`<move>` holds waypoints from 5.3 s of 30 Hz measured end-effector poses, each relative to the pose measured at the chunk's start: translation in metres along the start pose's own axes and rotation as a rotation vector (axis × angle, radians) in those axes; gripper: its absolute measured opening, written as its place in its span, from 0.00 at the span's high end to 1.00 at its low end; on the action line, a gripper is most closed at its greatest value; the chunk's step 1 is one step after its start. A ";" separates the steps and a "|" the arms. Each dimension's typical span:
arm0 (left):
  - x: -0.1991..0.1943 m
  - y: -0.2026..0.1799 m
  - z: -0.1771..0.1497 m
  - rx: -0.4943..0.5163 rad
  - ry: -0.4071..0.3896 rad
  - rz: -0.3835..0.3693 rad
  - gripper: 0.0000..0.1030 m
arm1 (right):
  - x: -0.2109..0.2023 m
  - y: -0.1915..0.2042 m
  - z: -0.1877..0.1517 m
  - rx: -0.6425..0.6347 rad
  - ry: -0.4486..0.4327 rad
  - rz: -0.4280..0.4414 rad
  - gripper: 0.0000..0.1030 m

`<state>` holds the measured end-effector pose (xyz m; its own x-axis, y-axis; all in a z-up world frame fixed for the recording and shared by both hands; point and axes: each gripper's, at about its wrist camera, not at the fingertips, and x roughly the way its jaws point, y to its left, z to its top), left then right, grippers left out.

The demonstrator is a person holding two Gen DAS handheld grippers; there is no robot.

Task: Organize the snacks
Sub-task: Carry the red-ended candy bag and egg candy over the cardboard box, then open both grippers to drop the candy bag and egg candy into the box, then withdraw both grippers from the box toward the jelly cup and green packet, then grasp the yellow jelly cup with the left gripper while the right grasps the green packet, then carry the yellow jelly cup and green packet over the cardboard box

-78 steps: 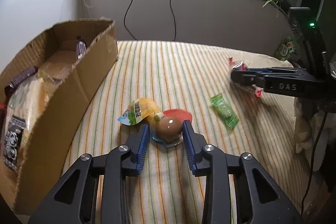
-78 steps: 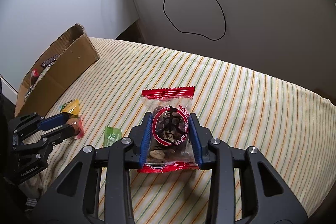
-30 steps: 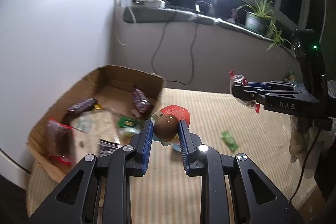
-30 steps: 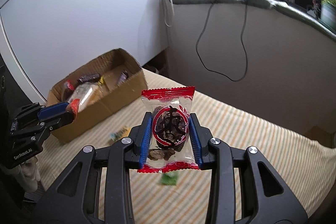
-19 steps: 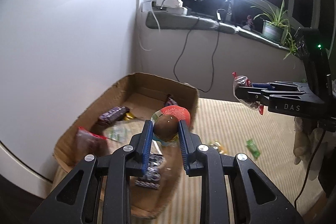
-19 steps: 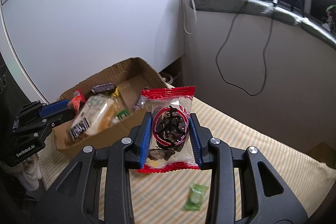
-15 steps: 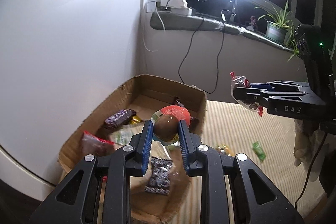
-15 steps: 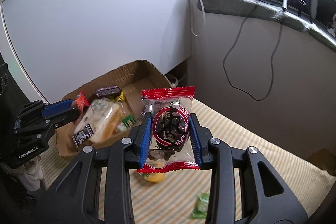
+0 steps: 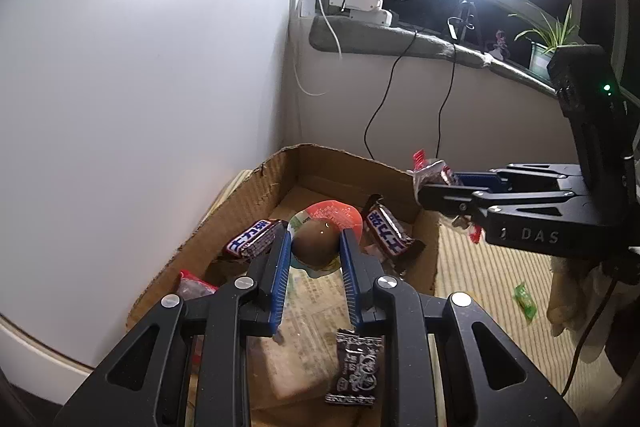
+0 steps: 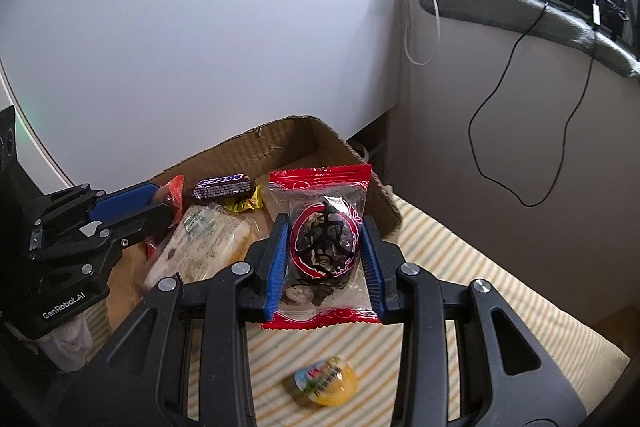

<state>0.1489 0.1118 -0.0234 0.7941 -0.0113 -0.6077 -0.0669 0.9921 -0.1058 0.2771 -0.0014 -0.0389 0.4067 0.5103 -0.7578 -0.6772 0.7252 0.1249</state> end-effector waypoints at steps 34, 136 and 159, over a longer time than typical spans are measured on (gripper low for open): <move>0.010 0.005 -0.003 0.004 0.010 0.037 0.29 | 0.015 -0.006 0.013 0.040 -0.023 -0.060 0.06; -0.005 -0.108 -0.042 0.099 0.076 -0.131 0.73 | -0.087 -0.034 -0.115 0.016 0.045 -0.177 0.79; -0.014 -0.038 -0.012 0.039 -0.002 -0.020 0.73 | -0.035 0.016 -0.019 -0.062 -0.039 -0.051 0.79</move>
<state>0.1325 0.0724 -0.0202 0.7964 -0.0313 -0.6040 -0.0273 0.9958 -0.0876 0.2401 -0.0162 -0.0231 0.4640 0.4919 -0.7367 -0.6913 0.7211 0.0461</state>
